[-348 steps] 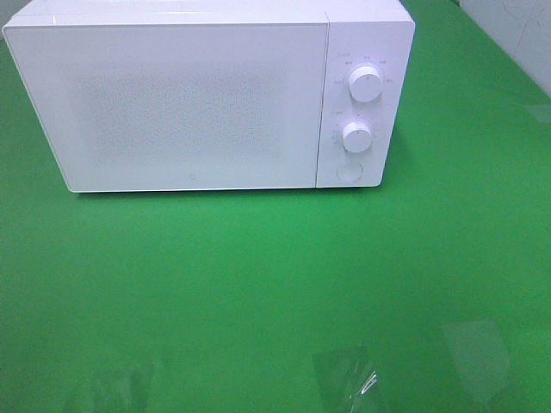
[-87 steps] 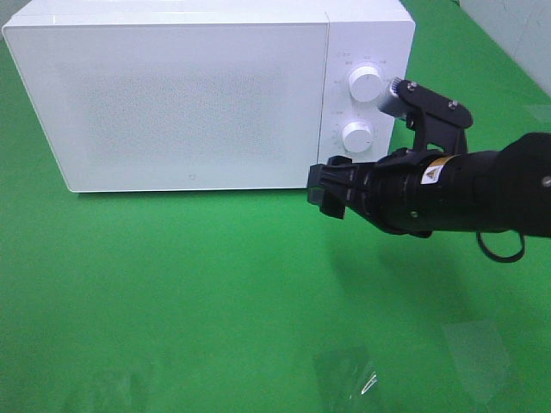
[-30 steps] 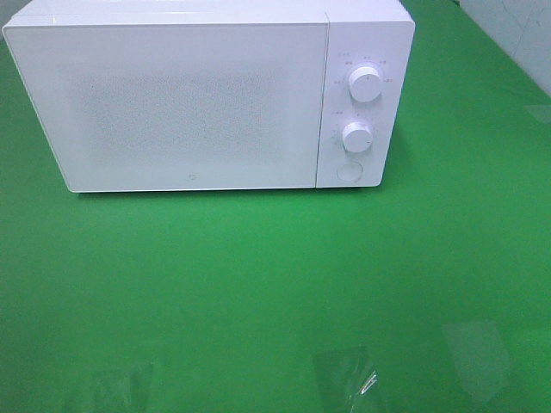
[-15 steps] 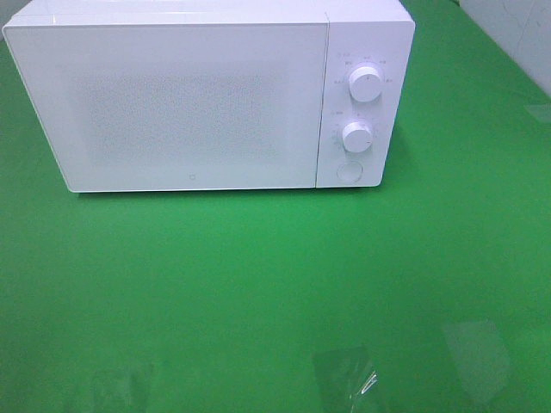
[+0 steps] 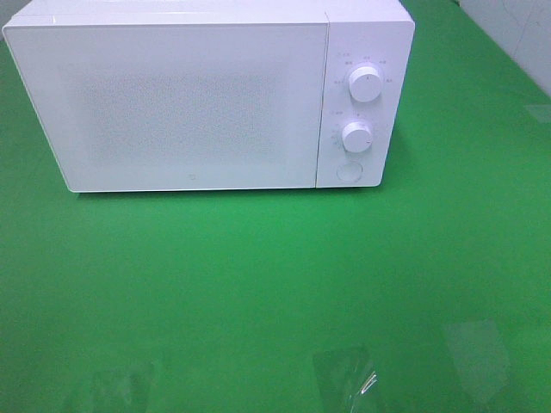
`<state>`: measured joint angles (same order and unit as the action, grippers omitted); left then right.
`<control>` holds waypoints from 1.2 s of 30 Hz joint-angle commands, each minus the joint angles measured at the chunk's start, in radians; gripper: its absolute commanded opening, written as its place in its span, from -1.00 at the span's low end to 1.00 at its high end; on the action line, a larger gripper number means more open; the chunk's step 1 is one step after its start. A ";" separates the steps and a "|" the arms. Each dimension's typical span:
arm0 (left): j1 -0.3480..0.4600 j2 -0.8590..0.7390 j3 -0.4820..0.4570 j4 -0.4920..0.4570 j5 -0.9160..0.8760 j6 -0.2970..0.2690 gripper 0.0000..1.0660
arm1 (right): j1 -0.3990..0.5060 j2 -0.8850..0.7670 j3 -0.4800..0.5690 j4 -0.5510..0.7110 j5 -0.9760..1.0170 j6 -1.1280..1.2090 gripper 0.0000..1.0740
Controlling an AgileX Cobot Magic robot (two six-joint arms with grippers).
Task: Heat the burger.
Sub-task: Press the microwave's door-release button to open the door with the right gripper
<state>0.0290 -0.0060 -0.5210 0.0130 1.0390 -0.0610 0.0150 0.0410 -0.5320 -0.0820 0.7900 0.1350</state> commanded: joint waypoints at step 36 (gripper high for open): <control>0.000 -0.008 0.001 0.000 -0.013 -0.005 0.88 | -0.002 1.046 0.230 0.023 -1.477 0.055 0.32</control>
<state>0.0290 -0.0060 -0.5210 0.0130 1.0380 -0.0610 0.0150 1.0390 -0.3030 -0.0790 -0.6160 0.2080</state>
